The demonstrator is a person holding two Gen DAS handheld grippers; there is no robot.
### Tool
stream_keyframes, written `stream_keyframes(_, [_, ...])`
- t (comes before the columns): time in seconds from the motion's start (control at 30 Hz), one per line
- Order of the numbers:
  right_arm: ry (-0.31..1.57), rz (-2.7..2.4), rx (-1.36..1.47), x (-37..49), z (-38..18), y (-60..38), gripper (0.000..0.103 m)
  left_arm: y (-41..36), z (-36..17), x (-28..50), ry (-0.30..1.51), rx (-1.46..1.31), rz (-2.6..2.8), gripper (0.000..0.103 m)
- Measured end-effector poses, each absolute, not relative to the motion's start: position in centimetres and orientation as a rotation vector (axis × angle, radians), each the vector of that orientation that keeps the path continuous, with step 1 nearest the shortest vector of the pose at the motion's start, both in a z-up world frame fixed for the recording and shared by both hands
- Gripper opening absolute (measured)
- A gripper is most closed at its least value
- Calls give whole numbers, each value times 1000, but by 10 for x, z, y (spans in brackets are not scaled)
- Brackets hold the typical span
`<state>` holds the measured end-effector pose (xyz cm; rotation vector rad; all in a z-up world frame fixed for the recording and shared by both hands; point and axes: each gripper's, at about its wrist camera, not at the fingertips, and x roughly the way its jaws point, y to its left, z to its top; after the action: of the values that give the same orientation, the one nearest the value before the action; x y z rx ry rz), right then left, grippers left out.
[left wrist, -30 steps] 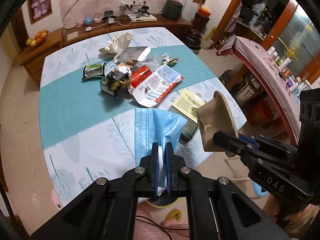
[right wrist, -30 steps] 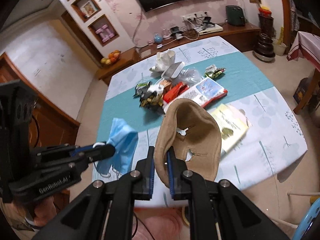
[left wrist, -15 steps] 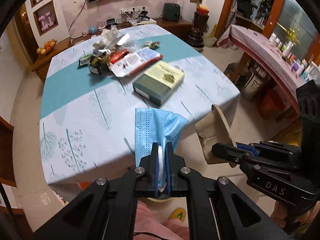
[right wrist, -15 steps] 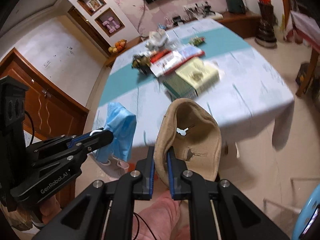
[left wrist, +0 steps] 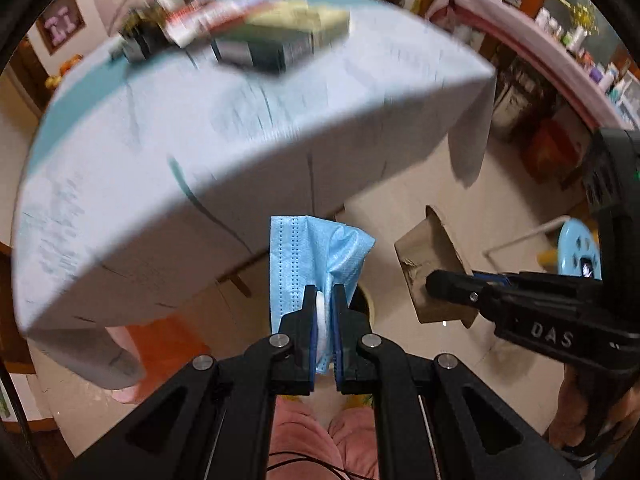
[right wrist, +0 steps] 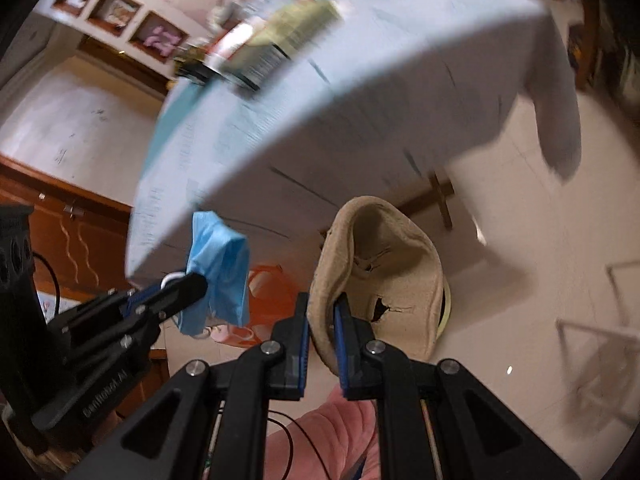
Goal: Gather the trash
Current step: 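Lower the cup holder and mask over the bin and open both tools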
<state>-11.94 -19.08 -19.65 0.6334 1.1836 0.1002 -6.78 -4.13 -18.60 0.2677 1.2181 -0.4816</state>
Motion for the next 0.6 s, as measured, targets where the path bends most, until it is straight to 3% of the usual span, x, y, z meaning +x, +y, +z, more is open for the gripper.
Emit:
stream_keyframes(0.3, [1299,43,705,-112,-348,-185,11,-45,-335,-53,1269,284,-497,8])
stream_keyframes(0.47, [1354,41,671,-103,-424,-173,11,-40,-394,-42,1283,246,-495,27])
stream_keyframes(0.53, [1362,51,653,-99,-443,-170,11,-38,-414,-38,1298,238,-491,51])
stream_keyframes(0.6, [1368,61,638,-96,-464,-166,12,-33,-429,-32,1306,236,-477,60])
